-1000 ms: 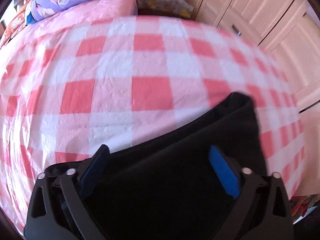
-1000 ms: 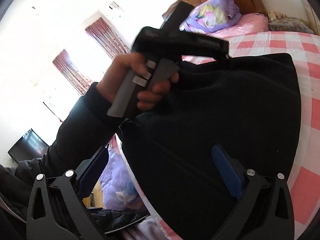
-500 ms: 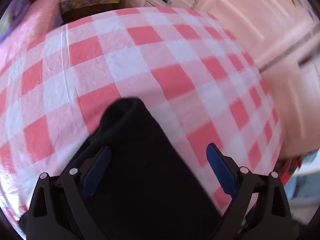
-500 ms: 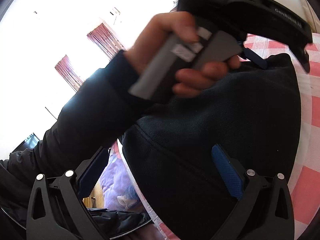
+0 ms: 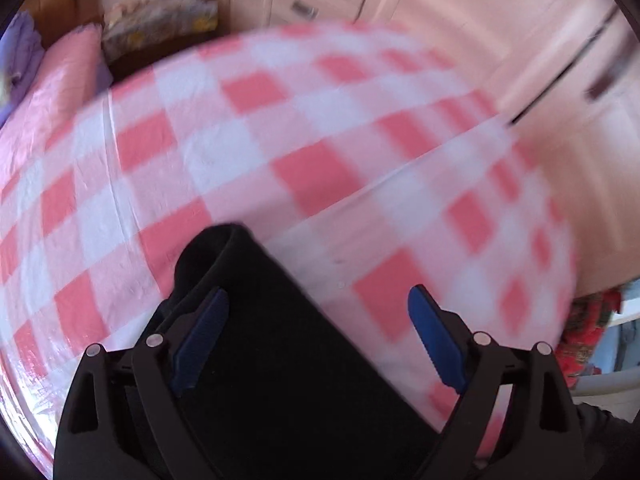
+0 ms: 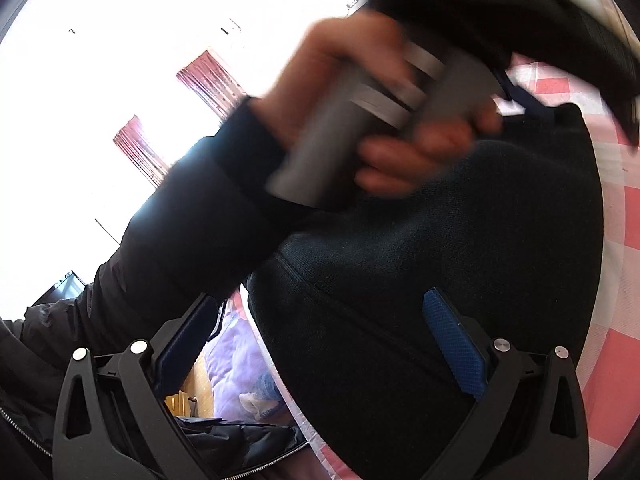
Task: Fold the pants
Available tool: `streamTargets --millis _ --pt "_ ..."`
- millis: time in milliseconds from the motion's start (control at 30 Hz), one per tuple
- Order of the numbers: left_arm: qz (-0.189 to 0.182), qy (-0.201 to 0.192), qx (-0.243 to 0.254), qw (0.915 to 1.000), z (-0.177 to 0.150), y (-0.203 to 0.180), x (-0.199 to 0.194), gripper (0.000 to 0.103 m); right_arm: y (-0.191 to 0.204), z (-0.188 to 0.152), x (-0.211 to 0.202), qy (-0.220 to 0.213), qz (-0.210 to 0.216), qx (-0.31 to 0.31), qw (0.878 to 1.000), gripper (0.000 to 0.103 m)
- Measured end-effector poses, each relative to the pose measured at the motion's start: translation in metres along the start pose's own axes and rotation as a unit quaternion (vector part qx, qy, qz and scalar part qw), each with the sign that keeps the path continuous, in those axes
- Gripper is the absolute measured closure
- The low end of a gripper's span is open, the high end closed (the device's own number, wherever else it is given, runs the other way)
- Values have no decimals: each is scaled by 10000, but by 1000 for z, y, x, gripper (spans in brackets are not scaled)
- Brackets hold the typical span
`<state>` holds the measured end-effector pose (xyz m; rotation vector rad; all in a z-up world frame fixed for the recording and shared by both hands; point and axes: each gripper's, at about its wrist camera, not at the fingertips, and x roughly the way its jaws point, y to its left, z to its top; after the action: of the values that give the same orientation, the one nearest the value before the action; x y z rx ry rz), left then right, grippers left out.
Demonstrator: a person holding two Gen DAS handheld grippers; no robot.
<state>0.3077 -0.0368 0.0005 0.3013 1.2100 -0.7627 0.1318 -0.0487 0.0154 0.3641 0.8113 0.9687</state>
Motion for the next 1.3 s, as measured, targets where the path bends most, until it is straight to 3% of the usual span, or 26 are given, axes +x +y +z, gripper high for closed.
streamTargets --millis 33,67,133,300,400,467,567,600,733,800,900,1000,1100,1200,1300 --pt "23 -123 100 9999 0 0 4 3 0 0 0 -1 -27 -6 10000 4" --pt "-18 -173 101 9998 1 1 4 2 1 0 -1 -8 -44 -9 10000 4" --pt "73 -261 67 9996 4 0 4 2 2 0 -1 -30 -52 -11 10000 4" --pt "590 -680 816 9926 -14 -16 8 2 4 1 -1 -64 -109 -48 9999 4" --pt "315 -1139 561 9914 -13 -5 -4 3 5 -1 0 -88 -112 -56 9999 4" --pt "533 -1381 318 9885 -12 7 -8 10 6 -2 0 -107 -122 -66 9998 4" --pt "-198 -1608 -261 9864 -13 34 -16 11 9 -2 0 -101 -147 -81 9998 4" --pt "-169 -1717 -353 9844 -14 36 -21 11 9 -2 -1 -96 -145 -72 9998 4" --pt "607 -2353 -516 9686 -26 39 -79 9 8 -1 -3 -110 -119 28 9999 4" --pt "1027 -2506 -613 9607 -44 40 -120 3 8 -1 -3 -119 -150 48 9998 4" --pt "1714 -2457 -684 9516 -87 38 -162 2 10 0 -4 -124 -246 -2 9996 4" --pt "1386 -2129 -773 9641 -137 43 -169 2 11 1 -4 -135 -306 -12 9994 4" --pt "1272 -1898 -850 9698 -179 49 -152 2 20 2 -10 -188 -411 27 9990 4" --pt "1328 -1756 -873 9715 -200 59 -128 2 39 2 -5 -141 -267 -331 9990 4" --pt "1247 -1650 -1067 9725 -203 77 -112 2 62 0 17 212 -100 -737 9970 4"
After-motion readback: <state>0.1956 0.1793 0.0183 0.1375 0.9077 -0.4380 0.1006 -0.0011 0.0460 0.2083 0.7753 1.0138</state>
